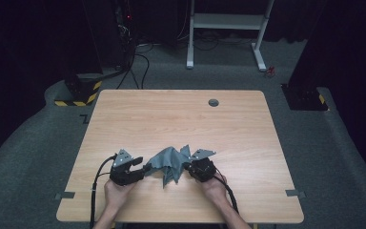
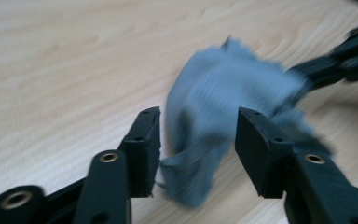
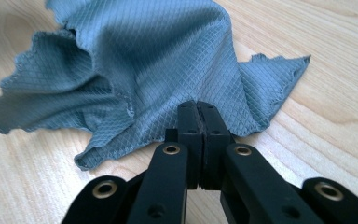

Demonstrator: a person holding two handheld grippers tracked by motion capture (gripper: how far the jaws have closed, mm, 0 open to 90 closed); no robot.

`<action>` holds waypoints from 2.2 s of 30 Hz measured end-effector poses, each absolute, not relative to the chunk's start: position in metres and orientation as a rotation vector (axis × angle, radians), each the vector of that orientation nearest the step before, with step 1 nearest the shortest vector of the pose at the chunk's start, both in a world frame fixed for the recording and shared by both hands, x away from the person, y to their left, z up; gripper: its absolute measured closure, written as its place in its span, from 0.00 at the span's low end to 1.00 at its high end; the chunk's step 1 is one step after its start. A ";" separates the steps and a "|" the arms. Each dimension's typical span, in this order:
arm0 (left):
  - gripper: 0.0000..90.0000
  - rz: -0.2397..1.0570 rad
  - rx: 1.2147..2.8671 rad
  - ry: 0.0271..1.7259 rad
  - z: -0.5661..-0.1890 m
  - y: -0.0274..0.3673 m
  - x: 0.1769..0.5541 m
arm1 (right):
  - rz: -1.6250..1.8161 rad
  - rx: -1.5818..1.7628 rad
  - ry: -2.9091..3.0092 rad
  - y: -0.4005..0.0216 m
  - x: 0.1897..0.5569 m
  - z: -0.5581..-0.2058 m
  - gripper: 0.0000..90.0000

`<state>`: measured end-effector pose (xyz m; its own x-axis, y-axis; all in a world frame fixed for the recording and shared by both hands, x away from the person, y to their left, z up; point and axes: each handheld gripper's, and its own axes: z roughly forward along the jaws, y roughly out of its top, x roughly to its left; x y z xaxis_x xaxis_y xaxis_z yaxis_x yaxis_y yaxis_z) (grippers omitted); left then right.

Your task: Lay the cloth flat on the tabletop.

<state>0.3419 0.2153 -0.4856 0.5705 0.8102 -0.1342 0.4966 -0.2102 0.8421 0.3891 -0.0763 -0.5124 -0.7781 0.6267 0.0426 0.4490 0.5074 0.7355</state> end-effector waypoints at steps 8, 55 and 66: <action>0.43 0.351 1.978 0.940 -0.473 0.178 0.352 | 1.196 0.883 2.515 -0.074 0.391 -0.492 1.00; 0.98 0.332 1.991 1.052 -0.458 0.179 0.413 | 1.042 0.881 2.529 -0.055 0.393 -0.513 1.00; 0.98 0.355 1.992 1.104 -0.466 0.187 0.425 | 1.038 0.945 2.448 -0.102 0.394 -0.495 1.00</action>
